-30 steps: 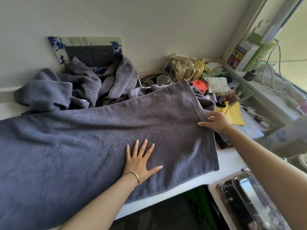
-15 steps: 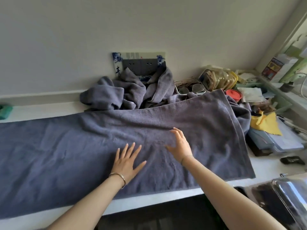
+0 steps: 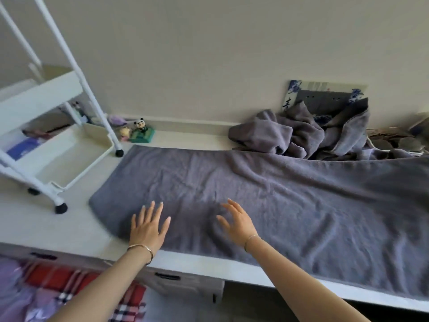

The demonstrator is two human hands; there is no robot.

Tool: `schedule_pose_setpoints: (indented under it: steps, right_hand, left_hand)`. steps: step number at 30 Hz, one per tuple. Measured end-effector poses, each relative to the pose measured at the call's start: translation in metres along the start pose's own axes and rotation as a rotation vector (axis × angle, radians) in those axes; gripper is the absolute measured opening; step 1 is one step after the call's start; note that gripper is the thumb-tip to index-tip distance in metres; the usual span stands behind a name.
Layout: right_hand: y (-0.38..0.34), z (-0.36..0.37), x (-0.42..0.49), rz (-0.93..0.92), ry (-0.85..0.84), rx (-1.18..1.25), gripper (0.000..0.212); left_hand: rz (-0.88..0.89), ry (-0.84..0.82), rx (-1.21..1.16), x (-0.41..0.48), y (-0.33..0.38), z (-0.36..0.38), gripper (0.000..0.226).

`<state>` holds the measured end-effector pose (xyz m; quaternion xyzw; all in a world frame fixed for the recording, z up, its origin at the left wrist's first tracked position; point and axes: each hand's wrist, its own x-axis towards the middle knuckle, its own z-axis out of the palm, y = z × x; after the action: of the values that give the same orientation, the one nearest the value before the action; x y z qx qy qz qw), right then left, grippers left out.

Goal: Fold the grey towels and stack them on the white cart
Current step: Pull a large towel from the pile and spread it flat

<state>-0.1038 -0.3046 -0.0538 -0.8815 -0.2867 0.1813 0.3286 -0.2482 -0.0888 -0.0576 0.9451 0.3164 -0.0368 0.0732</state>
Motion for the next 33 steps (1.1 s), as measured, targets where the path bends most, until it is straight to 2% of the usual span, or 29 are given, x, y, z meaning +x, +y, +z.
schedule_pose_setpoints:
  steps: [3, 7, 11, 16, 19, 22, 24, 27, 30, 33]
  right_hand:
    - [-0.036, 0.036, 0.012, -0.058, -0.067, -0.022, 0.049]
    - [-0.079, 0.078, 0.027, -0.118, -0.172, -0.083, 0.053]
    - [-0.107, 0.113, 0.039, -0.213, -0.22, -0.192, 0.057]
    - [-0.117, 0.148, 0.042, -0.28, -0.27, -0.37, 0.088]
    - [-0.116, 0.164, 0.033, -0.329, -0.211, -0.592, 0.068]
    - [-0.119, 0.171, 0.033, -0.288, -0.216, -0.548, 0.055]
    - [-0.119, 0.17, 0.037, -0.323, -0.178, -0.496, 0.067]
    - [-0.118, 0.171, 0.044, -0.348, -0.137, -0.364, 0.093]
    - [-0.122, 0.17, 0.051, -0.344, -0.072, -0.296, 0.093]
    - [-0.122, 0.165, 0.058, -0.319, -0.068, -0.302, 0.092]
  left_hand:
    - [-0.076, 0.018, -0.047, 0.005, -0.045, -0.004, 0.063]
    - [-0.086, 0.086, -0.154, 0.016, -0.097, -0.015, 0.082]
    - [-0.228, 0.083, -0.271, 0.033, -0.132, -0.017, 0.068]
    - [-0.308, 0.062, -0.353, 0.051, -0.149, -0.013, 0.071]
    - [-0.335, 0.119, -0.39, 0.061, -0.155, -0.012, 0.071]
    - [-0.37, 0.143, -0.507, 0.074, -0.167, -0.013, 0.071]
    - [-0.369, 0.202, -0.661, 0.08, -0.173, -0.015, 0.067]
    - [-0.326, 0.301, -0.896, 0.08, -0.175, -0.022, 0.043]
    - [-0.241, 0.361, -0.694, 0.08, -0.181, -0.032, 0.019]
    - [-0.188, 0.348, -0.478, 0.079, -0.19, -0.044, 0.032]
